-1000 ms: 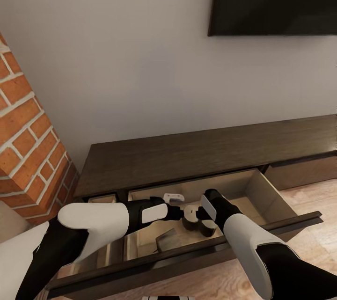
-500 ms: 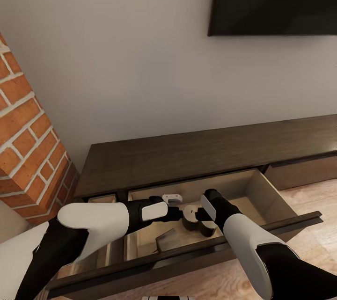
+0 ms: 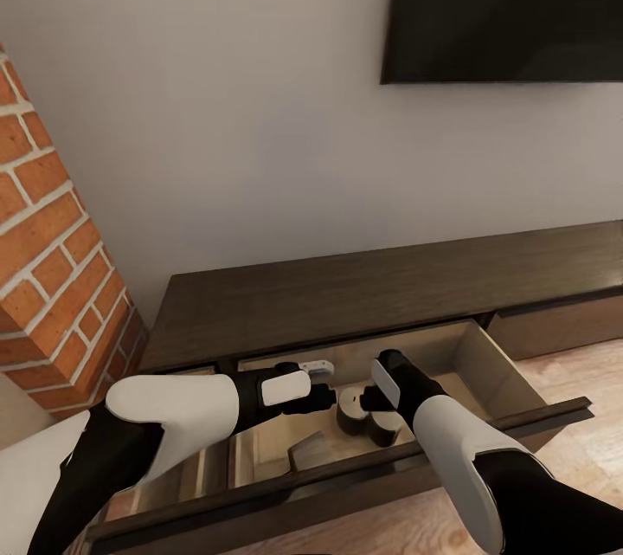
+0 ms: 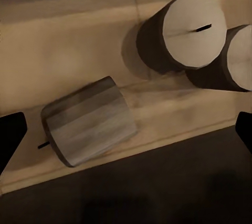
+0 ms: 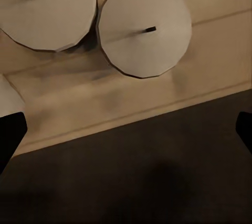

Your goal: Place each of the two pumpkins and all three candles from the living room inside a cabinet in the living room (use any cabinet), then make sure every cabinet is closed, and position the cauldron so it is next to a table in the living room.

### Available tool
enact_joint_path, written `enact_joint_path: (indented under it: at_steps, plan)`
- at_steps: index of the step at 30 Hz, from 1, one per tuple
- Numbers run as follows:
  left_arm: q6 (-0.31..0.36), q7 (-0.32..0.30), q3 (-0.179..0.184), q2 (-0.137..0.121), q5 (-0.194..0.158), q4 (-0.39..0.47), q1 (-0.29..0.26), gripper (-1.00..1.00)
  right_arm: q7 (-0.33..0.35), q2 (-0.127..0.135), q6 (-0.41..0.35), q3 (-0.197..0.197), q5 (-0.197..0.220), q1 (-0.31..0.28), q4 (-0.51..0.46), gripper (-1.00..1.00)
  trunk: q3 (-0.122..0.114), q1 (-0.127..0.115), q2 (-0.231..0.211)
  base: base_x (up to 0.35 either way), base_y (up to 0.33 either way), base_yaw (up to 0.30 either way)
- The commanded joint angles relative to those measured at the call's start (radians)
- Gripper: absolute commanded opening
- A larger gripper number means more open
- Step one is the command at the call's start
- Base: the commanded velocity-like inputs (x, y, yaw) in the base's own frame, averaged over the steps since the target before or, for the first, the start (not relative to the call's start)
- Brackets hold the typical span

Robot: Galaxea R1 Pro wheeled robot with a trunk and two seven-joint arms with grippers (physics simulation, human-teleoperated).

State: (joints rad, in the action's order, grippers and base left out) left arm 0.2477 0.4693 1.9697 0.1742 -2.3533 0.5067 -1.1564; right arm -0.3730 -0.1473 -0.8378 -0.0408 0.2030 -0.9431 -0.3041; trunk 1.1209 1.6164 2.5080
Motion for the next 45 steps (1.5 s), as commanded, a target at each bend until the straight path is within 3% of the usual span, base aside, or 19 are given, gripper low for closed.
enact_joint_path:
  at_steps: [1, 5, 14, 17, 22, 41, 45]
  plan:
    - [0.001, 0.002, 0.004, 0.0, -0.003, 0.001, -0.002, 1.0, -0.008, 0.0, -0.007, -0.004, 0.016, 0.0, -0.001, 1.0, 0.001, 0.0, 0.0, 0.0, 0.0, 0.0]
    - [0.001, 0.021, -0.001, 0.0, -0.003, 0.001, -0.002, 1.0, -0.007, 0.001, -0.015, -0.004, 0.027, 0.0, -0.001, 1.0, -0.015, -0.002, -0.001, 0.0, 0.0, 0.0]
    - [0.001, 0.061, -0.053, 0.0, -0.003, 0.022, -0.001, 1.0, 0.013, 0.004, -0.053, -0.003, 0.029, 0.0, -0.001, 1.0, -0.049, -0.006, -0.003, 0.0, 0.0, 0.0]
    - [0.003, 0.071, -0.104, 0.0, -0.003, 0.03, -0.001, 1.0, 0.031, 0.007, -0.079, -0.002, 0.03, 0.0, -0.001, 1.0, -0.049, -0.006, -0.003, 0.0, 0.0, 0.0]
    - [0.006, 0.071, -0.134, 0.0, -0.003, 0.042, -0.001, 1.0, 0.033, 0.008, -0.087, -0.002, 0.051, 0.0, -0.001, 1.0, -0.049, -0.006, -0.003, 0.0, 0.0, 0.0]
    - [0.033, 0.072, -0.154, 0.0, -0.003, 0.096, -0.001, 1.0, 0.034, 0.009, -0.089, -0.002, 0.063, 0.0, -0.002, 1.0, -0.049, -0.006, -0.003, 0.0, 0.0, 0.0]
    - [0.033, 0.078, -0.155, 0.0, -0.003, 0.097, -0.001, 1.0, 0.033, 0.009, -0.089, -0.002, 0.062, 0.0, -0.001, 1.0, -0.065, -0.008, -0.004, 0.0, 0.0, 0.0]
